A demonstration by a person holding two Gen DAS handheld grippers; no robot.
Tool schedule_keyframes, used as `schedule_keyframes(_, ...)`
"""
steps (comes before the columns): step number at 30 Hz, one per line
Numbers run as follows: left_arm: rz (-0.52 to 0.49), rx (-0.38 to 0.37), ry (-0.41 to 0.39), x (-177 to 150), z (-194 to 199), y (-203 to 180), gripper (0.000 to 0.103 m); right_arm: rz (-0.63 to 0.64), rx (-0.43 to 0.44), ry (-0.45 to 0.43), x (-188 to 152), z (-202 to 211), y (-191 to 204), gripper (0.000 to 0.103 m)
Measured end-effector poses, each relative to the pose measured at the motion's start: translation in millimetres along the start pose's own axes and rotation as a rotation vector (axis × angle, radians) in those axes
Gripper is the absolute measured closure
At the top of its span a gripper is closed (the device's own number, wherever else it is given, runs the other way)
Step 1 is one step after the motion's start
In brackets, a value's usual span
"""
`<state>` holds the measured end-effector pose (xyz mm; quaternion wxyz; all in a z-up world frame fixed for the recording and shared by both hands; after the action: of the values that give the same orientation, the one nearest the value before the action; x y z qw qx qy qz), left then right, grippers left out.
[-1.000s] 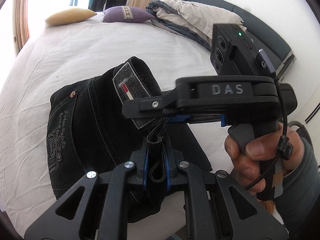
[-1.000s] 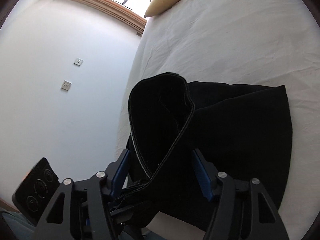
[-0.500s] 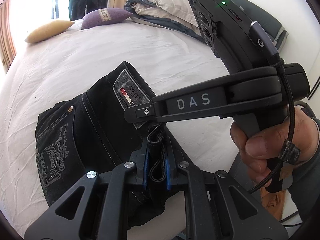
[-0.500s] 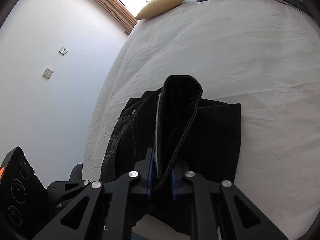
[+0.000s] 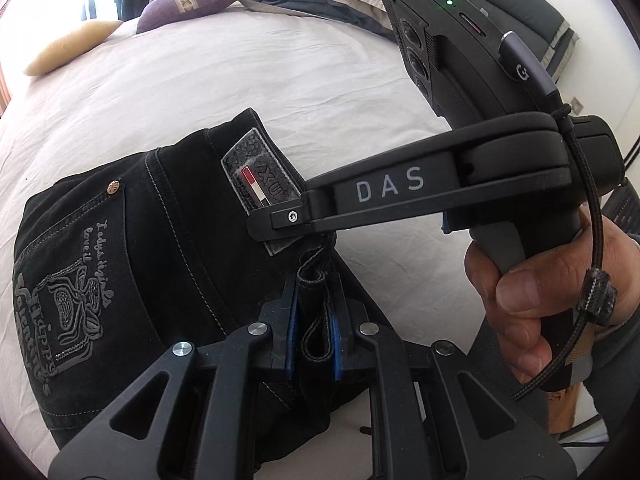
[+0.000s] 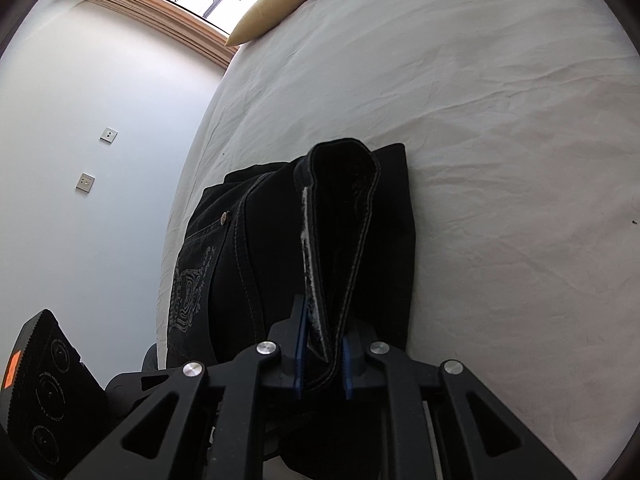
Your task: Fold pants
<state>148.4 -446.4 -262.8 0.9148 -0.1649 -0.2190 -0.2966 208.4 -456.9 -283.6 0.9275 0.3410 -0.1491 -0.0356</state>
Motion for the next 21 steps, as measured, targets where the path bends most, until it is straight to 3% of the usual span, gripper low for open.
schedule_keyframes(4,0.032,-0.051,0.028,-1,-14,1,0.082,-0.019,0.005,0.013,-3,-11,-8,0.080)
schedule_keyframes(5,0.055,-0.086,0.041,-3,-15,2,0.075,-0.048,0.026,0.016,-4,-13,-13,0.079)
schedule_keyframes(8,0.139,-0.186,0.040,-10,1,13,0.039,-0.090,0.065,-0.006,-9,-3,-16,0.068)
schedule_keyframes(9,0.156,-0.193,0.018,-9,9,18,0.037,-0.085,0.047,-0.015,-10,2,-15,0.066)
schedule_keyframes(11,0.177,-0.201,-0.034,-8,31,29,0.037,-0.084,0.002,-0.037,-10,13,-13,0.049)
schedule_keyframes(13,0.211,-0.189,-0.082,-8,51,49,0.037,-0.077,-0.055,-0.069,-8,28,-10,0.048)
schedule_keyframes(17,0.306,-0.165,-0.158,-5,71,101,0.037,-0.011,0.116,-0.111,2,44,37,0.048)
schedule_keyframes(19,0.348,-0.159,-0.171,1,69,130,0.037,0.042,0.206,-0.077,0,34,62,0.048)
schedule_keyframes(21,0.357,-0.188,-0.185,5,64,160,0.037,0.063,0.238,-0.002,-9,13,69,0.048)
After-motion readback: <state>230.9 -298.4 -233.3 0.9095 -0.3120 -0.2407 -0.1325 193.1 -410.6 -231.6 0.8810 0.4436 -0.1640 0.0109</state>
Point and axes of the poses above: each gripper's, at about its wrist camera, not at the fingertips, and z roughly against the way its jaws point, y to its left, x to its top, the point moved 7 cm from there along -z, roughly the way its jaws point, and after that the axes turned 3 degrees about y, right-handed, at the moved point
